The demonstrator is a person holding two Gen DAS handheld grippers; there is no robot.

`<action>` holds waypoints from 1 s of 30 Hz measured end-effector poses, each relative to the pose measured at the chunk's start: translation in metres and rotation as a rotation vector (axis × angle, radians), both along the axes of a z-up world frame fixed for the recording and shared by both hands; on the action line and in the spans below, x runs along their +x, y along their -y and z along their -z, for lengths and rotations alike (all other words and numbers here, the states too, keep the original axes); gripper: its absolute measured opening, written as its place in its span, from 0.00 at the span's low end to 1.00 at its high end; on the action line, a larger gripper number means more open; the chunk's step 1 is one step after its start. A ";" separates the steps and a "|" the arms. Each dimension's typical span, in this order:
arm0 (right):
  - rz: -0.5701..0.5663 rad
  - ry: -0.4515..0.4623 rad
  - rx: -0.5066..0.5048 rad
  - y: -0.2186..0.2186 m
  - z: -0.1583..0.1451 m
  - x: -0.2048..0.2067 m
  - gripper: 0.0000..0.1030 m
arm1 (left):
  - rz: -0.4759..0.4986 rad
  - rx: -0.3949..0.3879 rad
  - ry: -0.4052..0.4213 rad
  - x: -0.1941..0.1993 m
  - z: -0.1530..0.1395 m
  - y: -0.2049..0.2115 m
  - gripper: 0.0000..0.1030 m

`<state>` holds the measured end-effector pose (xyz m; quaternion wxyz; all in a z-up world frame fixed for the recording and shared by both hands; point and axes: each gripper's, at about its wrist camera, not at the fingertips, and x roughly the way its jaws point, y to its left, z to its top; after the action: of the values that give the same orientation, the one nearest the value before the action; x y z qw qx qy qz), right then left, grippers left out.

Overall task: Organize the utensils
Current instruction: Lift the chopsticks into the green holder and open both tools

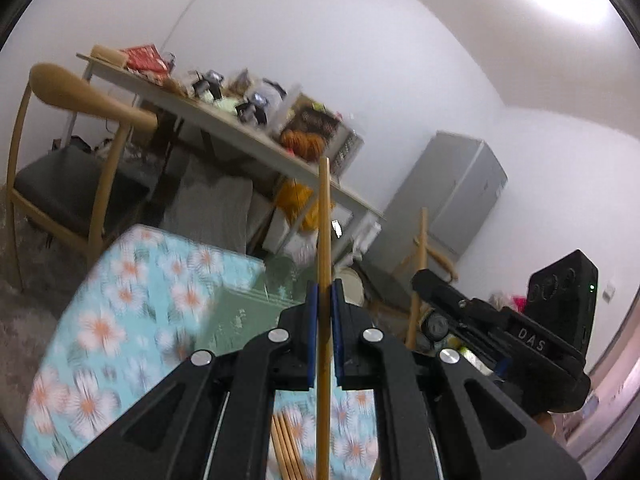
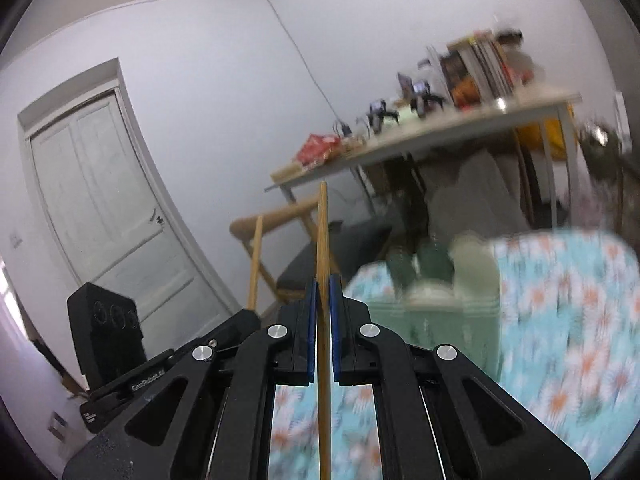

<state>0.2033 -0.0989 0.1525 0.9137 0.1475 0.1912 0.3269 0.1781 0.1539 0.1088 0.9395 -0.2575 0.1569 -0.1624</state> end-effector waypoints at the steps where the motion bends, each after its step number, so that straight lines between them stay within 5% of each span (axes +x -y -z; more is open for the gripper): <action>1: 0.008 0.022 -0.006 -0.006 -0.008 0.009 0.04 | -0.012 -0.007 0.018 0.011 -0.006 -0.008 0.06; 10: 0.029 0.165 0.024 -0.032 -0.047 0.073 0.04 | -0.054 -0.050 0.104 0.097 -0.026 -0.037 0.06; 17: 0.066 0.267 0.001 -0.059 -0.022 0.104 0.04 | -0.203 0.087 0.180 0.144 -0.022 -0.029 0.06; 25: 0.173 0.446 -0.152 -0.072 0.004 0.077 0.05 | -0.209 0.154 0.151 0.165 0.016 -0.014 0.06; 30: 0.113 0.409 -0.256 -0.087 0.003 0.084 0.05 | -0.176 0.177 0.115 0.161 0.032 -0.006 0.06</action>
<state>0.2869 -0.0117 0.1499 0.9615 -0.0284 0.0335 0.2714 0.3390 0.1598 0.0772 0.9767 -0.1765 0.0933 -0.0792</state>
